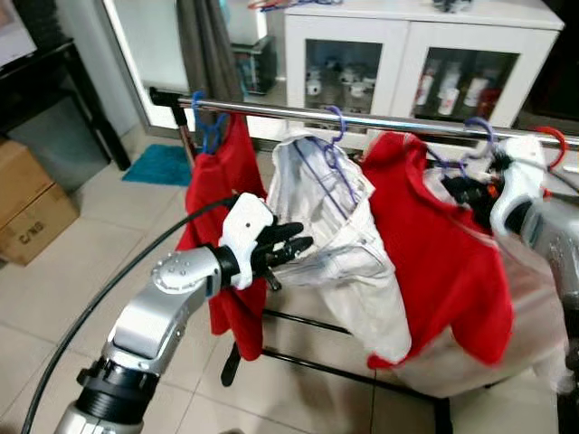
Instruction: Hang hanger
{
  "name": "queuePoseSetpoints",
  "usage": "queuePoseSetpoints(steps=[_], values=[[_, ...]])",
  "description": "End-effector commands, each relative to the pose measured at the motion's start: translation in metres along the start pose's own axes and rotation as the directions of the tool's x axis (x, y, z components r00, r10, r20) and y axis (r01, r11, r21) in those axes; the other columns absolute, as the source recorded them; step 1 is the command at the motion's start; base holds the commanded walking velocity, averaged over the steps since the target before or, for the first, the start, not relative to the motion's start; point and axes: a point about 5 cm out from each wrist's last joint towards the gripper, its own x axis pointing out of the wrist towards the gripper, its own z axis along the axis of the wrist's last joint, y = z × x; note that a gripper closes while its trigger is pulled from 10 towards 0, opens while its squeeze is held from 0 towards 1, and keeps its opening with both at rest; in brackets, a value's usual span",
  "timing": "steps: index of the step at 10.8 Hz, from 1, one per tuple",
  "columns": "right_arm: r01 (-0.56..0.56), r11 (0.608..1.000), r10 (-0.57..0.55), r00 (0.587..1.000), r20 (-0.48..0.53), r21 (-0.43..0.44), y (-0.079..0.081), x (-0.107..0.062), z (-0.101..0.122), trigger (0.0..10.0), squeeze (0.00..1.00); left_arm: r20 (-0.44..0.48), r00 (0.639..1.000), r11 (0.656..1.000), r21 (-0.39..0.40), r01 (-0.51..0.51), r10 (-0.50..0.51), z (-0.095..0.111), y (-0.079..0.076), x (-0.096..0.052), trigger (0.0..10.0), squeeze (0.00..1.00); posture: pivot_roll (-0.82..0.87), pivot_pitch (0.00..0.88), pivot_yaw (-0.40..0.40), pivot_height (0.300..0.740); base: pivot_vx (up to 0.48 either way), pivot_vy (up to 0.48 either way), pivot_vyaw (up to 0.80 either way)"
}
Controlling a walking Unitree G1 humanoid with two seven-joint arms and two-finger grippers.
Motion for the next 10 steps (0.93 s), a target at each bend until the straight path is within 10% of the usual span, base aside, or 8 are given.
queuePoseSetpoints(steps=[1,6,10], values=[[0.000,1.000,0.000,0.997,0.075,0.001,0.004,-0.005,0.015,0.0,0.00,-0.007,1.000,1.000,0.011,-0.005,0.005,0.000,0.000,0.001,10.0,0.00,-0.10,0.000,0.048,0.740,0.000,0.000,0.00],[0.108,0.994,-0.107,0.991,0.074,-0.015,0.030,-0.043,-0.018,0.0,0.00,-0.021,0.998,0.998,-0.017,-0.062,0.062,-0.010,0.000,-0.010,10.0,0.00,-0.09,0.000,0.024,0.740,0.000,0.000,0.00],[0.090,0.996,-0.090,0.992,0.092,0.008,0.057,-0.040,-0.031,0.0,0.00,-0.022,0.997,0.997,-0.020,-0.081,0.081,-0.012,0.001,-0.012,10.0,0.00,-0.07,0.000,0.007,0.740,-0.131,0.000,0.00]])
